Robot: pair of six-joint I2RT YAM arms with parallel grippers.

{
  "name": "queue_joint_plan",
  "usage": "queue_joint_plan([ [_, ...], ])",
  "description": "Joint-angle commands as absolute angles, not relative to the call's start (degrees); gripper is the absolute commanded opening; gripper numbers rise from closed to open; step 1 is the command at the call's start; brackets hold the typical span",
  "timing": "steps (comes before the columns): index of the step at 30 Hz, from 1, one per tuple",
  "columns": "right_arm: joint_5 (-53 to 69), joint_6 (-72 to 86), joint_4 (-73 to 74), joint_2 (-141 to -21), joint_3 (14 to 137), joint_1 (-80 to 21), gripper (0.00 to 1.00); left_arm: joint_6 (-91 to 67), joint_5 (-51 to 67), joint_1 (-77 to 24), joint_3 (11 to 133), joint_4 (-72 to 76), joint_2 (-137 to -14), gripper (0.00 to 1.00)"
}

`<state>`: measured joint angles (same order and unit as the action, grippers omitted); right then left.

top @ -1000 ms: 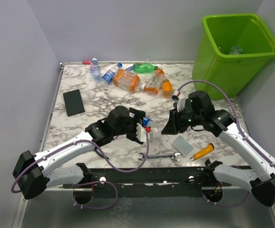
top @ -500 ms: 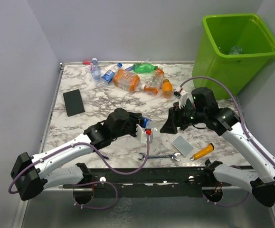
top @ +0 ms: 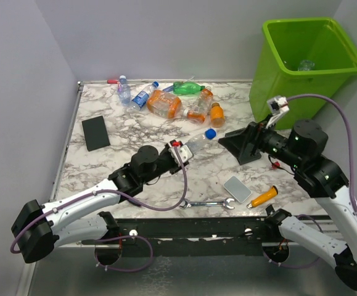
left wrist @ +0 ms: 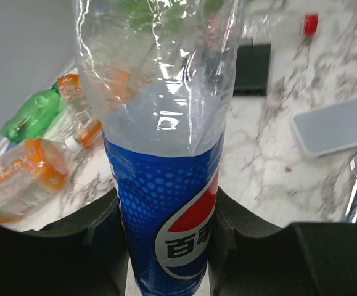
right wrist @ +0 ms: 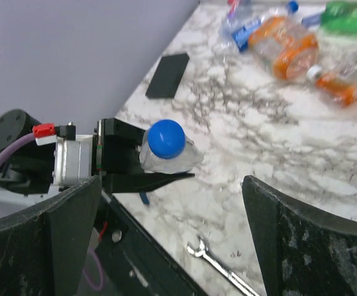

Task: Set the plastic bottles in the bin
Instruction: Pick up the plastic bottle at the center of the board.

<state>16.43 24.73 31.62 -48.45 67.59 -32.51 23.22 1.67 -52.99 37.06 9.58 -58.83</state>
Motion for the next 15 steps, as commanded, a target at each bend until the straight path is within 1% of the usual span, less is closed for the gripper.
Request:
queue_joint_plan([
  [1,6.4,29.0,17.0,-43.0,61.9,-32.3,1.0,-1.4,2.9,-52.2,34.2,23.8,-57.9,0.31],
  [4,2.0,28.4,13.4,-41.0,58.4,-32.3,1.0,-10.0,5.8,-51.5,31.7,30.5,-56.5,0.31],
  [6,2.0,28.3,10.7,-39.9,55.5,-32.3,1.0,-13.8,6.8,-51.2,30.8,32.8,-55.3,0.31],
  [10,9.3,29.3,1.4,-40.0,50.6,-32.3,1.0,-16.4,8.9,-50.1,29.7,33.6,-53.5,0.31],
  [15,16.6,31.3,-5.5,-46.1,51.6,-32.3,1.0,-17.9,13.3,-50.0,30.5,33.5,-55.9,0.3],
])
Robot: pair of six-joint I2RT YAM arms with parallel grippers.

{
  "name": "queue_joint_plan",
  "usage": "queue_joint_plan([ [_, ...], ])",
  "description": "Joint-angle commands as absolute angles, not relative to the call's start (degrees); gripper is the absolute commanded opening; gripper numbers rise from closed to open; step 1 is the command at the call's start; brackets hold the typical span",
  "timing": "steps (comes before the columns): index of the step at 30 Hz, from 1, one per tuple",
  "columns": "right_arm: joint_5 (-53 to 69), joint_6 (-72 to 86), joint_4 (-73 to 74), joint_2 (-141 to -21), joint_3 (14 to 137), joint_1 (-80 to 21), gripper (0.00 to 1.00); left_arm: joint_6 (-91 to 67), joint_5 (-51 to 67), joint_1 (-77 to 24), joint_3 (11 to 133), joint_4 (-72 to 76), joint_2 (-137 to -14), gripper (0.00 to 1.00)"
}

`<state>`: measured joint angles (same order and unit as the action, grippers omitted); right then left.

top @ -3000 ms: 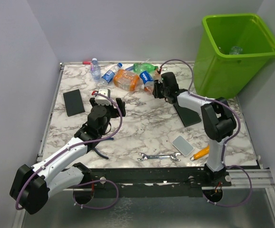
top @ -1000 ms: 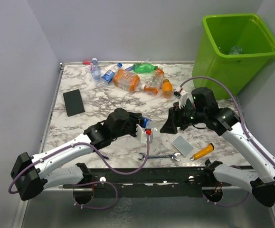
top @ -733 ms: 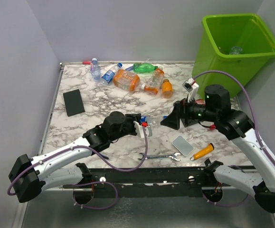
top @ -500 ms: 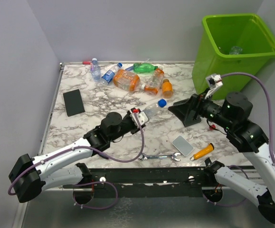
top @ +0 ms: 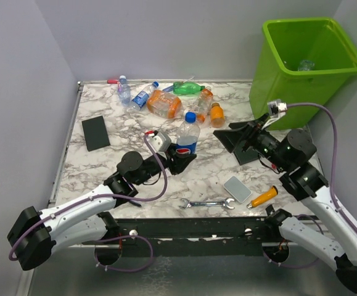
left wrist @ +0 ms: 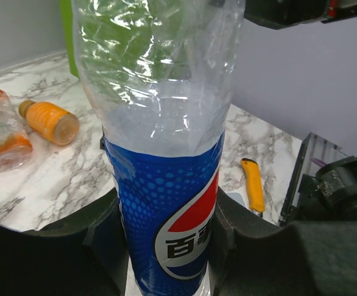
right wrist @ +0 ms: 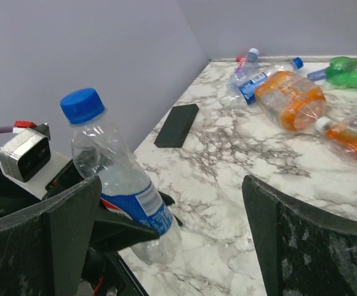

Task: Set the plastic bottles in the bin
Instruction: Pick up the plastic bottle at the center of the board.

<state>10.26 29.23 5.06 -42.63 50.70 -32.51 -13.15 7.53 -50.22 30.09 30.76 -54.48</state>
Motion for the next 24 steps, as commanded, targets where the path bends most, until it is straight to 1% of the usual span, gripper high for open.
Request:
queue_joint_plan([
  [1,16.8,31.8,-7.3,-46.9,51.3,-32.3,1.0,-18.4,14.0,-49.9,30.8,33.7,-56.5,0.3],
  [5,16.6,33.2,-14.4,-49.3,50.2,-32.3,1.0,-18.7,15.8,-49.8,30.9,34.3,-57.2,0.3],
  [8,19.0,33.4,-16.9,-52.9,52.2,-32.4,1.0,-18.2,15.5,-49.8,30.6,34.2,-56.8,0.3],
  [12,20.8,31.4,-15.8,-57.3,56.0,-33.8,0.98,-18.1,15.8,-49.9,30.8,34.0,-57.1,0.3],
  [18,20.6,27.6,-9.4,-62.0,60.3,-36.8,0.93,-18.0,16.0,-49.9,31.2,33.5,-58.1,0.3],
  [21,20.9,27.1,-8.4,-63.1,60.4,-37.6,0.87,-18.0,16.0,-49.9,31.3,33.4,-58.4,0.3],
  [22,20.9,27.1,-7.9,-63.4,60.7,-37.8,0.83,-17.9,16.0,-49.8,31.3,33.4,-58.5,0.3],
  [24,20.8,26.9,-7.0,-64.0,61.1,-38.0,0.72,-17.9,16.0,-49.8,31.3,33.4,-58.6,0.3],
])
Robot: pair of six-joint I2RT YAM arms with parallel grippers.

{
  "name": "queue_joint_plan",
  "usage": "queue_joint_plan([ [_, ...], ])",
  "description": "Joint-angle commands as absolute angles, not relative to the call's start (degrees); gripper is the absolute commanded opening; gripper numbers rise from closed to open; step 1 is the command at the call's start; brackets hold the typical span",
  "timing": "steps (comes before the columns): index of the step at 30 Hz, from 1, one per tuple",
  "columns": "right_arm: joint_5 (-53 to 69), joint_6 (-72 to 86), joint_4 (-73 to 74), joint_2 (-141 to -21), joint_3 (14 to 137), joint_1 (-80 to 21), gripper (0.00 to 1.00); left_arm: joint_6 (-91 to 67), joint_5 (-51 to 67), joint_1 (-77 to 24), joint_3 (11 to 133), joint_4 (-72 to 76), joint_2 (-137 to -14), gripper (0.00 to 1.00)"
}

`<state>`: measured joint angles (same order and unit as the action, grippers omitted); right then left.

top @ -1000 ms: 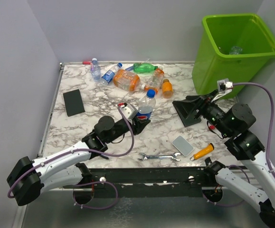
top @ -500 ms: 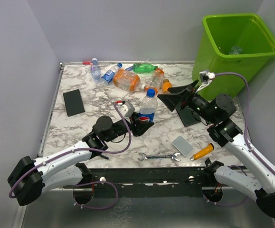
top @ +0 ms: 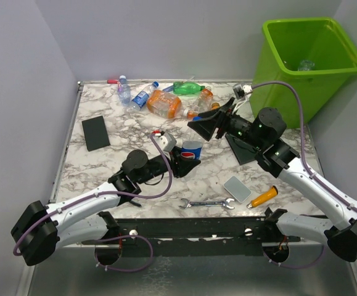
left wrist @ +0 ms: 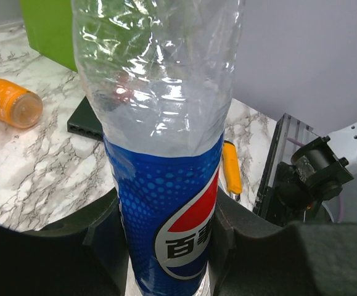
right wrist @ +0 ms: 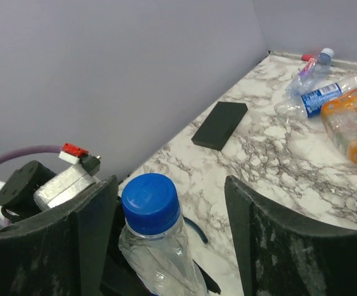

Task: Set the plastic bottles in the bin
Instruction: Pick up the plastic bottle at the center of the board, then place the plastic bottle in the trash bin.

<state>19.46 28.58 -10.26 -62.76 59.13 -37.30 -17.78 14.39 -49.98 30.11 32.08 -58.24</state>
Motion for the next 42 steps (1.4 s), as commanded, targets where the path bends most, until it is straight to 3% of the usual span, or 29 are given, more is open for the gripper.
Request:
queue_joint_plan([
  [1,20.7,26.9,-6.6,-64.2,61.2,-38.0,0.66,-17.8,15.9,-49.9,31.2,33.4,-58.6,0.3],
  [6,20.9,26.8,-5.9,-64.4,61.4,-38.0,0.4,-17.5,15.3,-49.8,31.0,33.5,-58.3,0.39],
  [8,20.8,26.5,-5.6,-64.3,61.9,-38.0,0.3,-17.1,14.7,-49.8,30.8,33.5,-58.1,0.53],
  [10,20.0,26.0,-4.9,-63.7,62.8,-38.1,0.17,-16.2,14.3,-49.9,30.4,33.8,-57.7,0.77],
  [11,19.2,25.3,-3.6,-63.4,63.9,-38.0,0.05,-15.7,13.9,-49.9,30.1,34.2,-57.2,0.89],
  [12,17.8,24.7,-2.1,-62.9,65.0,-38.0,0.01,-15.2,12.9,-49.9,29.6,34.7,-56.6,0.98],
  [17,7.5,15.6,8.6,-60.8,76.4,-38.1,0.0,-13.3,4.7,-50.2,25.3,38.9,-50.9,0.99],
  [22,-14.0,4.7,10.2,-62.7,91.8,-38.0,0.0,-11.2,-3.2,-50.4,23.9,39.2,-47.6,0.99],
  [26,-34.2,-10.7,-8.0,-66.7,96.4,-38.0,0.0,-10.5,-6.3,-50.4,23.4,39.2,-46.2,0.99],
  [31,-46.4,-32.2,-35.6,-80.4,106.4,-34.0,0.0,-10.1,-10.1,-50.4,23.0,39.0,-44.9,0.99],
  [37,-50.7,-26.9,-39.3,-97.8,123.9,-18.1,0.0,-9.5,-14.9,-50.4,23.1,38.1,-43.6,0.99],
  [42,-57.0,-21.2,-40.3,-104.1,124.2,-10.5,0.0,-9.7,-18.4,-50.4,23.0,36.9,-43.0,0.99],
])
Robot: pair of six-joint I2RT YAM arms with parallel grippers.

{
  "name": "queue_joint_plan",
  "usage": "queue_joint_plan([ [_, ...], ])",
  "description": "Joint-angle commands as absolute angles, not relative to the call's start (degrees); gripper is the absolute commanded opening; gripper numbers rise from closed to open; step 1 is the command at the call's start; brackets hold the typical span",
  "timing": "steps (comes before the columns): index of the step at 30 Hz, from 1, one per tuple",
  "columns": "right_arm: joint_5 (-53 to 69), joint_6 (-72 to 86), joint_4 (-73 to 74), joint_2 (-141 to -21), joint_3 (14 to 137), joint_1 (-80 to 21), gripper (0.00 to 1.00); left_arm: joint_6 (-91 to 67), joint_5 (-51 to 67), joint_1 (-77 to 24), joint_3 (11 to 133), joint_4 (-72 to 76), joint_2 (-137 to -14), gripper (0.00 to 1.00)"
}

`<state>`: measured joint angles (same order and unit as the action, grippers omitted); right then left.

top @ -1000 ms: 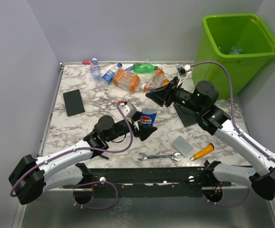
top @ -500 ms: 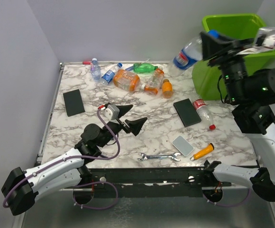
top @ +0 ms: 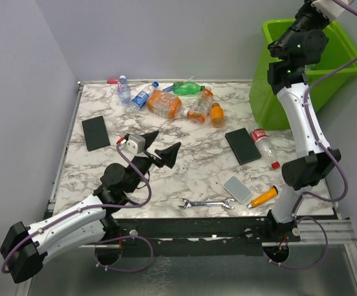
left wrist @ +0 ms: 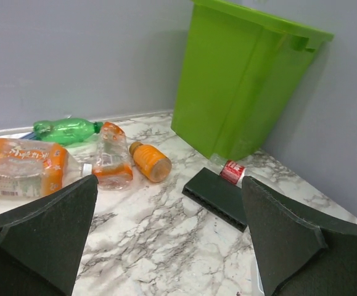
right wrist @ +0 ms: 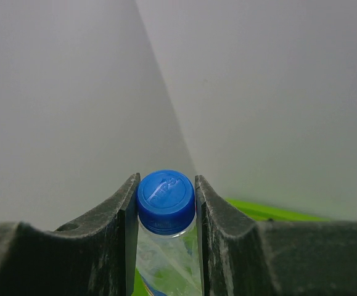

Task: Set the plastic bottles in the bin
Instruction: Place the plastic bottle in the trash bin.

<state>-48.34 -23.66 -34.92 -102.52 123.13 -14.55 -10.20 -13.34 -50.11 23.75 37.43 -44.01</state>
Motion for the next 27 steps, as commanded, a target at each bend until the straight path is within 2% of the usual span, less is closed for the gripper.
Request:
queue_joint_plan([
  [1,-58.3,-21.5,-41.1,-105.1,123.6,-9.7,0.0,-9.7,-18.9,-50.4,22.9,36.8,-42.9,0.99],
  [5,-61.3,-22.6,-41.5,-107.3,119.8,-8.0,0.0,-10.2,-19.3,-50.4,23.3,36.5,-43.3,0.99],
  [8,-61.0,-17.3,-37.4,-105.7,115.1,-8.0,0.01,-10.7,-18.4,-50.4,23.7,36.1,-43.4,0.99],
  [11,-58.6,-11.1,-32.9,-103.6,111.2,-7.9,0.08,-10.7,-17.7,-50.4,23.8,35.9,-43.3,0.99],
  [13,-55.9,-7.9,-28.3,-102.8,110.3,-7.9,0.19,-10.8,-17.8,-50.4,23.9,35.7,-43.2,0.99],
  [17,-50.8,-1.9,-19.9,-101.4,109.6,-7.7,0.72,-10.8,-18.8,-50.4,23.9,35.5,-42.8,0.99],
  [21,-43.7,4.7,-15.6,-98.9,110.1,-7.7,0.98,-10.6,-19.6,-50.4,23.8,35.4,-43.3,0.99],
  [27,-31.3,15.6,-13.5,-92.7,112.3,-7.8,1.0,-10.2,-19.5,-50.4,24.1,35.1,-44.8,0.99],
])
